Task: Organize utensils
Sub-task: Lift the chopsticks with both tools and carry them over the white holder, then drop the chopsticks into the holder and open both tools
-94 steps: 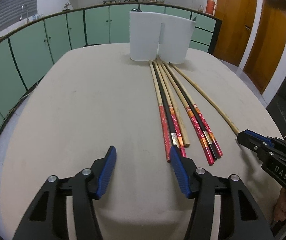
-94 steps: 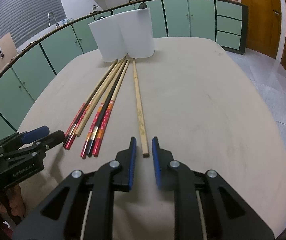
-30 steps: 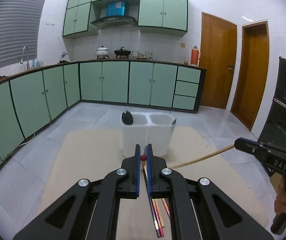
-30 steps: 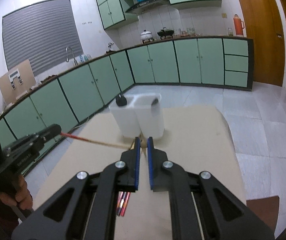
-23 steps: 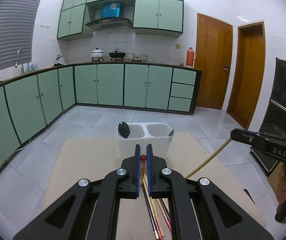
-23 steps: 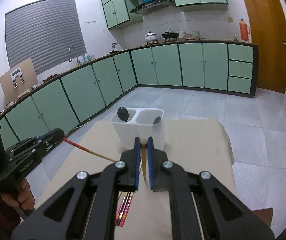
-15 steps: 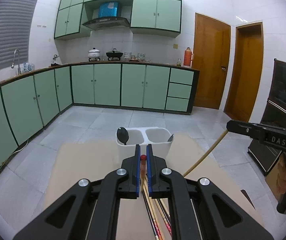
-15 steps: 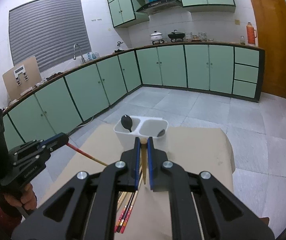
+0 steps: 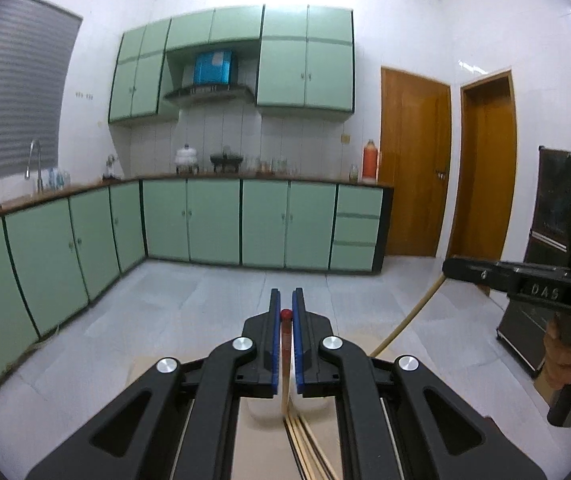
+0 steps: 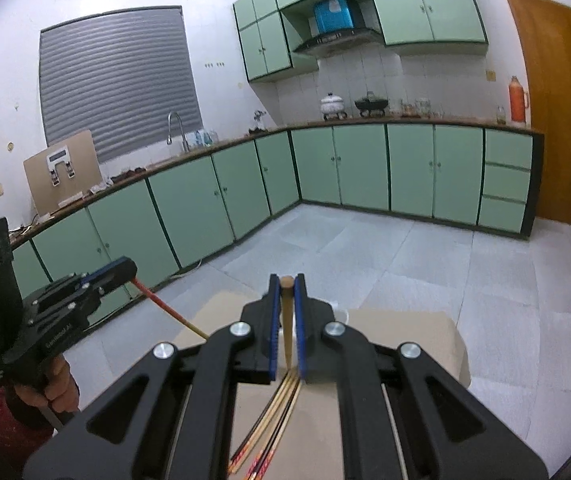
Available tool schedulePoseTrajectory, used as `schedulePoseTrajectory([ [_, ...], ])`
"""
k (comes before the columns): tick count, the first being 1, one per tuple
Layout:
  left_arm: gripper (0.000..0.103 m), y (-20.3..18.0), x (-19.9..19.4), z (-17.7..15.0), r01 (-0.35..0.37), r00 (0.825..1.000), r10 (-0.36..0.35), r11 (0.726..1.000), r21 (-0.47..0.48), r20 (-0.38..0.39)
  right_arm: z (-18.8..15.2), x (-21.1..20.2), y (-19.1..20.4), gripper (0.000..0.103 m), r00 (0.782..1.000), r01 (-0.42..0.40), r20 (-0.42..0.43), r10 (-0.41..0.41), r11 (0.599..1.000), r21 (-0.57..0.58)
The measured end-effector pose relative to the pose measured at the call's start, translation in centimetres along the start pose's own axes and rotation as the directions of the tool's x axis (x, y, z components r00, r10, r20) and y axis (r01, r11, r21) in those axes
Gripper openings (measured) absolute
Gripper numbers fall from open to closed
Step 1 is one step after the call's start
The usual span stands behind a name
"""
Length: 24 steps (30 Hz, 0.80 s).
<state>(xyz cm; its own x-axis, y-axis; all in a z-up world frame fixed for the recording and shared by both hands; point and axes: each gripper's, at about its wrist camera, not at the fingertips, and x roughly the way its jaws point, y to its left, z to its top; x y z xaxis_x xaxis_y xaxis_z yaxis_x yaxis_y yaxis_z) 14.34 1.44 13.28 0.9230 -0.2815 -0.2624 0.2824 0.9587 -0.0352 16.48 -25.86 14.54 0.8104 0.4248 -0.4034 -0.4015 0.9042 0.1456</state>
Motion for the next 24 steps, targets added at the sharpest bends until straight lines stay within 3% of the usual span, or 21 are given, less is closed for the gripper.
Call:
schedulePoseTrajectory([
  [7,0.006,-0.6,1.7,4.1,-0.003,0.995,0.002,1.000,0.017,0.099,3.8,1.1,-1.2,0.006,0.999,0.015,0.045,-0.015,1.000,-0.002],
  [13,0.006,-0.6,6.0,4.0,-0.037,0.993,0.035,0.999,0.012,0.109,3.6,5.4,-2.5,0.006,0.997,0.077,-0.021,-0.078,0.997,-0.005],
  [24,0.008,1.6,14.2,-0.1,-0.066,0.994,0.062,0.997,-0.036,-0.085,-0.8,11.2,-3.8,0.010,0.988,0.064,-0.143,-0.058,0.997,0.036],
])
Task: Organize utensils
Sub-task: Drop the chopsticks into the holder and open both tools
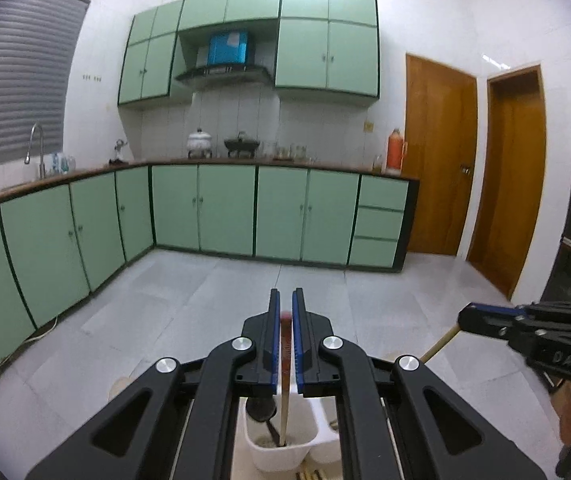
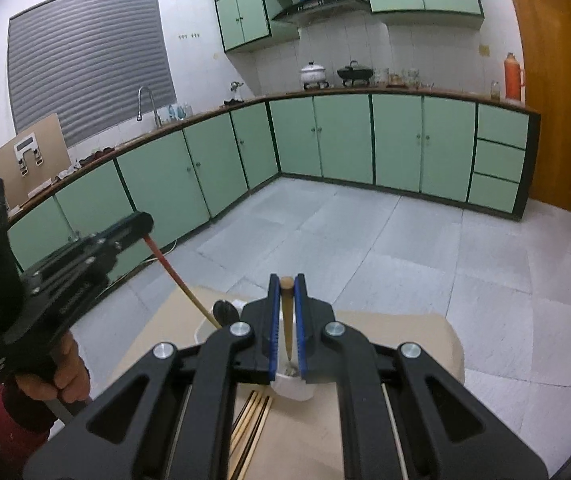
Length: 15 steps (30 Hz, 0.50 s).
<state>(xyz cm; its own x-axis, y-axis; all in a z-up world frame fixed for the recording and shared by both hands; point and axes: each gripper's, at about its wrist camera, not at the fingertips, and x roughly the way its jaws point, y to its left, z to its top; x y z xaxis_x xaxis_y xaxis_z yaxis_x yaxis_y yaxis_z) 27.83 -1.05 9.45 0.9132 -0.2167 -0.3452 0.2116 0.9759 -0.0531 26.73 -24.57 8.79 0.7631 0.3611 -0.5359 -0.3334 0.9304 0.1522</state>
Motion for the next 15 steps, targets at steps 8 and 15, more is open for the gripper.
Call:
schedulePoseTrajectory([
  [8,0.033,0.5,-1.1,-0.9,0.001,1.000,0.000,1.000,0.007,-0.011,-1.1,-1.4,-0.1,0.031,0.999,0.023,0.045,-0.024,1.000,0.021],
  [15,0.053,0.5,-5.6,-3.0,0.001,1.000,-0.001,1.000,-0.014,-0.005,-4.9,-5.5,0.5,0.058,0.987,0.074,0.141,-0.076,0.997,0.018],
])
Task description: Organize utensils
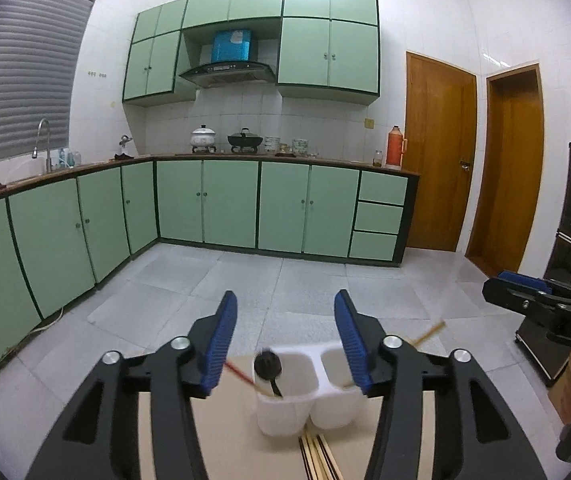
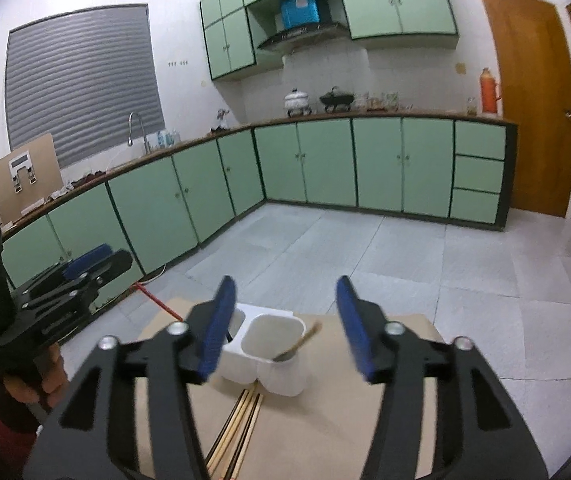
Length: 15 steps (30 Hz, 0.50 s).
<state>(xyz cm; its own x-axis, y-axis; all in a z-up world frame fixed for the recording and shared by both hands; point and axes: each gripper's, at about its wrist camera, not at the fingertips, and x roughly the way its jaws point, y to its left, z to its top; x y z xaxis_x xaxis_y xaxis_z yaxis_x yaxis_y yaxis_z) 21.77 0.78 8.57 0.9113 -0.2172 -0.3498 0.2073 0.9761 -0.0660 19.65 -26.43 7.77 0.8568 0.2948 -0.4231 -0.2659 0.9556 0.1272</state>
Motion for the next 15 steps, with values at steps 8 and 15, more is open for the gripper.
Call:
schedulePoseTrajectory([
  [8,0.070,-0.6,-3.9,-6.9,-0.039,0.998,0.039,0.999,0.008,-0.058,-8.9,-3.1,1.6,0.070,0.998,0.064,-0.015,-0.065,0.998,-0.009],
  [15,0.080,-0.2,-4.9,-14.0,-0.043,0.974,0.038,0.999,-0.014,-0.225,-17.0,-2.8,3.3,0.072,0.980,0.032,-0.199,-0.030,0.999,0.007],
])
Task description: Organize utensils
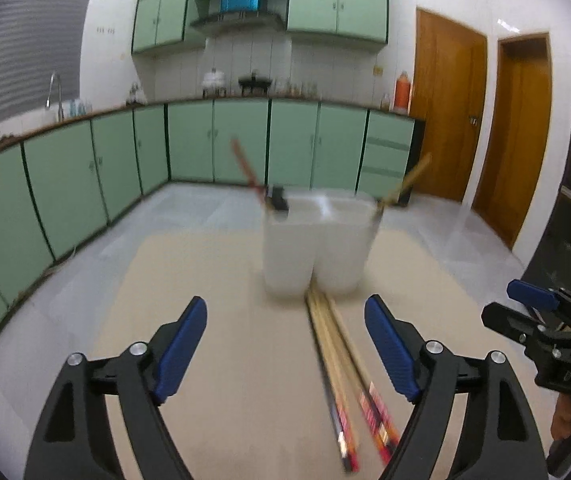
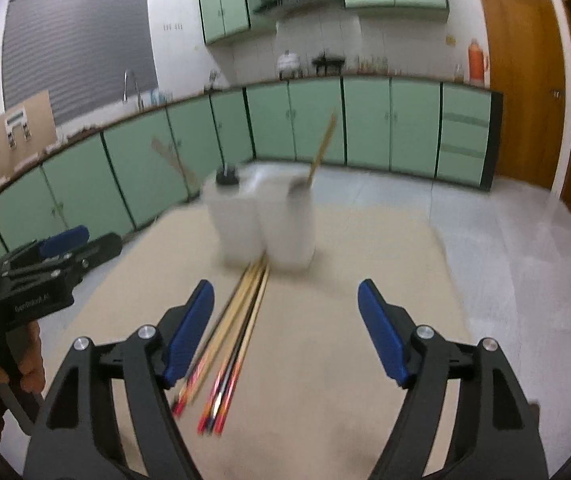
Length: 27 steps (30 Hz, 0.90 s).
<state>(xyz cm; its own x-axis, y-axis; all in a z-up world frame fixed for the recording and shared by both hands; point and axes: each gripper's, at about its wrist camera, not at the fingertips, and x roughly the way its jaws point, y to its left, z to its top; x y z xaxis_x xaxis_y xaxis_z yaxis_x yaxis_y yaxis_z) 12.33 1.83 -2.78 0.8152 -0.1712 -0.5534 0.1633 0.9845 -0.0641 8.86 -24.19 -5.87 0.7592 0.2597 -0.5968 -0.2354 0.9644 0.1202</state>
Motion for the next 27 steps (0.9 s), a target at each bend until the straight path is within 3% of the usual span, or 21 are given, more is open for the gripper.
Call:
schedulePoseTrajectory([
  [4,0.080,0.7,0.9,-2.8,-0.013,0.997,0.012,1.000,-0.018,-0.082,-3.6,1.0,1.1,0.071,0.996,-0.001,-0.087,0.002,1.000,0.014],
  [9,0.079,1.1,1.8,-5.7,-0.031,0.988,0.024,0.999,-0.041,-0.154,-5.8,1.8,2.6,0.064,0.991,-0.005,-0.136,0.008,1.000,0.022],
  [16,0.078,0.3,1.9,-8.1,-0.059,0.988,0.056,0.998,-0.021,-0.142,-7.7,2.1,3.6,0.051,0.997,0.014,-0.075,-0.011,0.999,0.043],
  [27,0.070,0.7,1.7,-8.3,-0.085,0.988,0.083,0.996,-0.012,-0.128,-8.1,3.6,5.0,0.032,0.993,0.017,-0.116,-0.015,1.000,0.016],
])
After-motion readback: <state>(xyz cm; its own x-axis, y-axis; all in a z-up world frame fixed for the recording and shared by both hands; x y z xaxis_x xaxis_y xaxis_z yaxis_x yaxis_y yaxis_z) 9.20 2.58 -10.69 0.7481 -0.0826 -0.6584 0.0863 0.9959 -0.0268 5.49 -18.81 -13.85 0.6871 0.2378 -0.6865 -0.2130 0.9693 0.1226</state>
